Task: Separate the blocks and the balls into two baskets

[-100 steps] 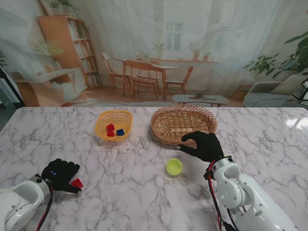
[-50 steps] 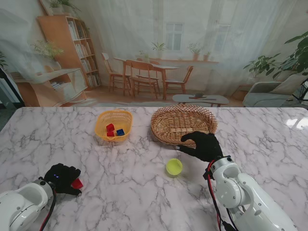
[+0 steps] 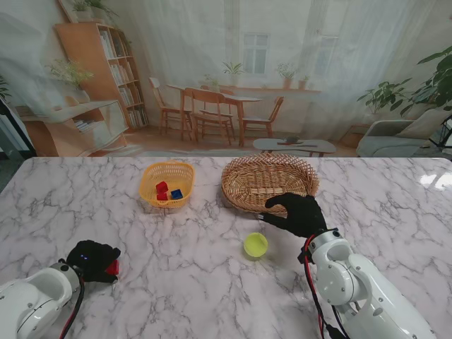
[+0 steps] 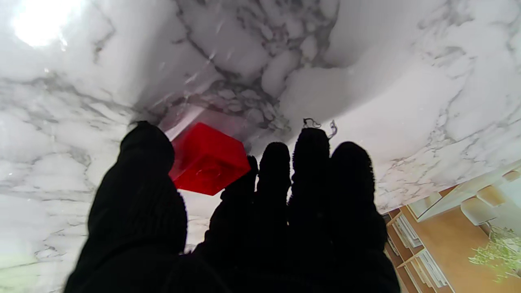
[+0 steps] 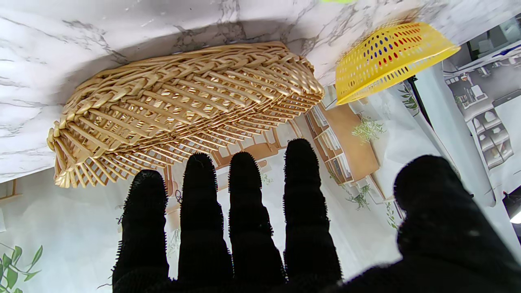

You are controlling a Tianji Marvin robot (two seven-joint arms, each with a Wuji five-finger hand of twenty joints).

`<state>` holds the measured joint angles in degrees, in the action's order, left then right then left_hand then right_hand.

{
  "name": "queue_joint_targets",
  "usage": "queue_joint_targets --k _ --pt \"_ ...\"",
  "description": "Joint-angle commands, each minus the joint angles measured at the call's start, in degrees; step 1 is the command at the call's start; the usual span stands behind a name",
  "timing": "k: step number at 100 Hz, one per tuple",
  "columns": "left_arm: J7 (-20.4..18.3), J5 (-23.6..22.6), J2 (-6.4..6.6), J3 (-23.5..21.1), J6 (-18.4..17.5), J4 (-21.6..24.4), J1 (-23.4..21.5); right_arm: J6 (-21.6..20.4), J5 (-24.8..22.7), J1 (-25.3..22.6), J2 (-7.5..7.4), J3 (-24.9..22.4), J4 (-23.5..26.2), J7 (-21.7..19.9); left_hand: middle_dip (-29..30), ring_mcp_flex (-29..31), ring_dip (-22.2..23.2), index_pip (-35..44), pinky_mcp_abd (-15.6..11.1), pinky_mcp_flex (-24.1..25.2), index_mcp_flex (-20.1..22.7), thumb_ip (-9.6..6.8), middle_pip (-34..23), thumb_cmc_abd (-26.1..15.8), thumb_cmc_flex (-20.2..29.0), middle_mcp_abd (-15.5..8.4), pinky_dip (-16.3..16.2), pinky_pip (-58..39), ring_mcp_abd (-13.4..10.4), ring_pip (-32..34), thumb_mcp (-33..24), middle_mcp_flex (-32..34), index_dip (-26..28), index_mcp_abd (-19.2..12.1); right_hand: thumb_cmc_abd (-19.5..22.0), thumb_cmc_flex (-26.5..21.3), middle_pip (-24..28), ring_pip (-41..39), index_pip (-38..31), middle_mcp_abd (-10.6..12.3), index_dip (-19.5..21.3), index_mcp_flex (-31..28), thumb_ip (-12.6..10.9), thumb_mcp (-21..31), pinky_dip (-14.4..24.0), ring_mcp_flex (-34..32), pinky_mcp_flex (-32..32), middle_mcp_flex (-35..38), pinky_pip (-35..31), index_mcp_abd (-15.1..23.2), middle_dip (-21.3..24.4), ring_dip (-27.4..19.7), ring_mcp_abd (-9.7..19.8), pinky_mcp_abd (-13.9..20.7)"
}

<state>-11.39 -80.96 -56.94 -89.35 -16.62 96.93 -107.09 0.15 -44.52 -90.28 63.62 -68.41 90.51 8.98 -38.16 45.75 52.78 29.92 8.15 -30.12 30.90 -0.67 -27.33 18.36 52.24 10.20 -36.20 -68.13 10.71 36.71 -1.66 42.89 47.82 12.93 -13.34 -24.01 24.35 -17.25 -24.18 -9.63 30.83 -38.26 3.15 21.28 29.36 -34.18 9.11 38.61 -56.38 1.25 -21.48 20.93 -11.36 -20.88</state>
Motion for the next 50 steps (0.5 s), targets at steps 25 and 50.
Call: queue_joint_targets --k 25,50 --pt "-1.43 0.32 -0.04 0.65 0.75 -0.56 -0.04 0.38 -0.11 -0.06 0.03 0.01 -0.17 -0.11 -5.11 5.24 1.27 7.83 -1.78 -4.47 1.44 -1.95 -2.59 2.95 9.89 0.07 -0.49 -4.91 -0.04 3.05 -4.19 4.54 2.45 -1.85 2.02 -1.67 0.43 2.41 -0.33 0.01 -0.73 -0.83 -1.49 -0.78 -0.47 0.37 -1.04 -0.34 0.68 -0.64 -0.26 -0.48 0.14 -0.87" --pt "-0.98 -0.08 -0.10 0.51 1.08 -0.10 0.14 0.41 -0.13 -0.10 0.03 0.01 -0.10 -0.13 -10.97 6.40 1.00 10.16 -1.95 -5.74 1.42 -2.31 -0.23 1.57 14.82 0.43 0.38 -5.26 -0.08 2.99 -4.19 6.92 0.96 -2.91 2.00 -1.71 0.45 2.39 -0.34 0.07 -0.73 -0.83 -1.50 -0.77 -0.47 0.33 -1.02 -0.28 0.67 -0.57 -0.26 -0.47 0.11 -0.87"
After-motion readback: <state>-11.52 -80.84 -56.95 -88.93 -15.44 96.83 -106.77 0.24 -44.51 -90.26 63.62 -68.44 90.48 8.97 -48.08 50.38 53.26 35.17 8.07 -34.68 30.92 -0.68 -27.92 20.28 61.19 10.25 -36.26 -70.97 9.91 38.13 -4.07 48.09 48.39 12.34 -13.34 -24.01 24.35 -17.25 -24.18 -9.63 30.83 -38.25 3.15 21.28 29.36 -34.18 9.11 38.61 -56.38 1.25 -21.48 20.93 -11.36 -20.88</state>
